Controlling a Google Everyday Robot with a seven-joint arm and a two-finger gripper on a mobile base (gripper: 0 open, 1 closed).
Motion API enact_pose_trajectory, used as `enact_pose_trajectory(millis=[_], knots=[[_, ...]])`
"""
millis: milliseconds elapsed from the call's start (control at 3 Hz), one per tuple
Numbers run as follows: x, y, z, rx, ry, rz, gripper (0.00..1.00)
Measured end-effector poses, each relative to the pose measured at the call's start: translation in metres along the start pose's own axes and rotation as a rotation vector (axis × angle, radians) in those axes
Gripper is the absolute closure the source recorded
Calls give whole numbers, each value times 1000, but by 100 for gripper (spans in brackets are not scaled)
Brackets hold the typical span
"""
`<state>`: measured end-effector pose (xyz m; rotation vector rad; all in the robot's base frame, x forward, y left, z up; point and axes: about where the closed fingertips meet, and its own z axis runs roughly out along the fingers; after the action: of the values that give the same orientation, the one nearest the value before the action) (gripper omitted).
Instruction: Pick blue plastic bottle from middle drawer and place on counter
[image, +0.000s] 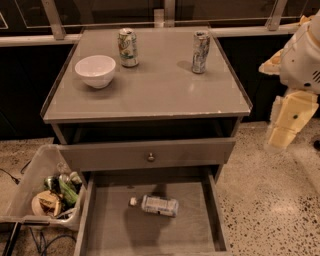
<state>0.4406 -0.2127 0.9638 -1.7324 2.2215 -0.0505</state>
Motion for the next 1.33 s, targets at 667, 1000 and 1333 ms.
enact_pose_trajectory(millis=[667, 1000, 1333], knots=[[-17, 27, 139, -100, -234, 11, 0], [-18, 27, 139, -99, -234, 11, 0], [-23, 40, 170, -140, -271, 19, 0]])
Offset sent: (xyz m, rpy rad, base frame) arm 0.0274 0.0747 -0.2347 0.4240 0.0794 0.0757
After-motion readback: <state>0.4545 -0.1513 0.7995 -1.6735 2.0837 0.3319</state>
